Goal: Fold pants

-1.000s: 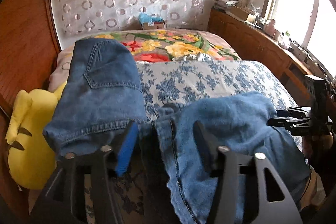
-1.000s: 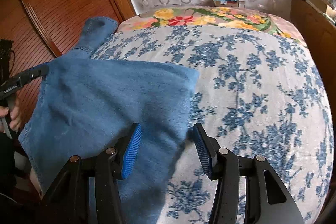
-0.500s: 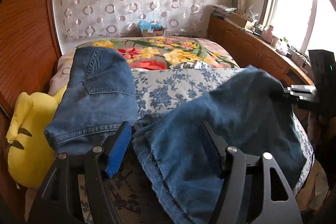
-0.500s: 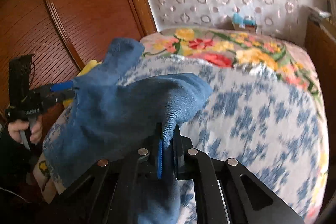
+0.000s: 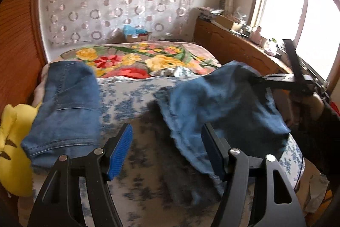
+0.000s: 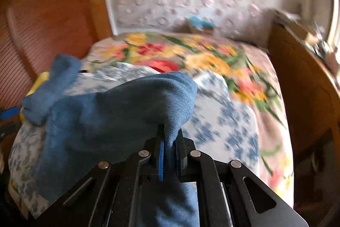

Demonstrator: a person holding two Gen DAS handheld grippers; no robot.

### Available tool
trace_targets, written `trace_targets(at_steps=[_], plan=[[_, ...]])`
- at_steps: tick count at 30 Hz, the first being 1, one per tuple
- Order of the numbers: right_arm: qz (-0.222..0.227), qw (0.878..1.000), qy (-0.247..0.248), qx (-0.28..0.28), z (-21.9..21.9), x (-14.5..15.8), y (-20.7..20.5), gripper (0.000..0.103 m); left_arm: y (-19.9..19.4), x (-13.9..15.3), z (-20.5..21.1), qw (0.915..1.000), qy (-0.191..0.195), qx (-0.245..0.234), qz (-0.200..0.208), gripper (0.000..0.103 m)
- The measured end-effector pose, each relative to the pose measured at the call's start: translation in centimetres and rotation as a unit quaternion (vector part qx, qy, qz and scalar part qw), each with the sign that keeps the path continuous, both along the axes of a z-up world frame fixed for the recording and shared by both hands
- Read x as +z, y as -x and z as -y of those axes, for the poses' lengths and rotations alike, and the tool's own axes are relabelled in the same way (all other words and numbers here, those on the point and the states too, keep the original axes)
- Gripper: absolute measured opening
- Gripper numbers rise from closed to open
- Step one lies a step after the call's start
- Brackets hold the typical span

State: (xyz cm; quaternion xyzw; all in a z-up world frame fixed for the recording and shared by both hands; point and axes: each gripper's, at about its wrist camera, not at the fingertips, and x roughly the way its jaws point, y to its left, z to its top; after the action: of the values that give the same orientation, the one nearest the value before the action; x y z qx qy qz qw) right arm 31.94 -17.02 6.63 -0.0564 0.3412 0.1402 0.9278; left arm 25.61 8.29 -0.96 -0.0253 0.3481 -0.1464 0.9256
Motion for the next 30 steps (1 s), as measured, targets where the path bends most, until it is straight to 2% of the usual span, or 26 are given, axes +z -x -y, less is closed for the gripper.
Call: trace_targets(at_steps=[2, 4, 7, 14, 19, 30], plan=[[-0.016, 1.000, -0.003, -0.014, 1.1, -1.2, -0.2, 0.022, -0.1, -0.3, 1.6, 0.9999, 0.006, -0.013, -0.005, 0.068], [-0.014, 0.999, -0.011, -0.029, 2.1, -2.0, 0.6, 0.042, -0.1, -0.6, 2.8, 0.9995, 0.008, -0.028, -0.011, 0.068], [-0.017, 0.999, -0.028, -0.028, 3.2, -3.0, 2.2, 0.055, -0.1, -1.4, 5.0, 0.9985, 0.005, -0.050, -0.021, 0.068], [-0.041, 0.998, -0.049, -0.021, 6.4, -4.9, 6.1, 0.061, -0.2, -2.3, 8.8, 0.9963, -0.002, -0.077, -0.038, 0.068], [-0.053, 0.996, -0.068, -0.020, 8.0, -5.1, 8.3, 0.063, -0.1, -3.3, 10.5, 0.9951, -0.007, -0.087, -0.047, 0.068], [-0.070, 0.990, -0.118, -0.014, 8.3, -6.9, 9.0, 0.064, -0.2, -6.8, 11.4, 0.9924, -0.035, -0.084, -0.083, 0.068]])
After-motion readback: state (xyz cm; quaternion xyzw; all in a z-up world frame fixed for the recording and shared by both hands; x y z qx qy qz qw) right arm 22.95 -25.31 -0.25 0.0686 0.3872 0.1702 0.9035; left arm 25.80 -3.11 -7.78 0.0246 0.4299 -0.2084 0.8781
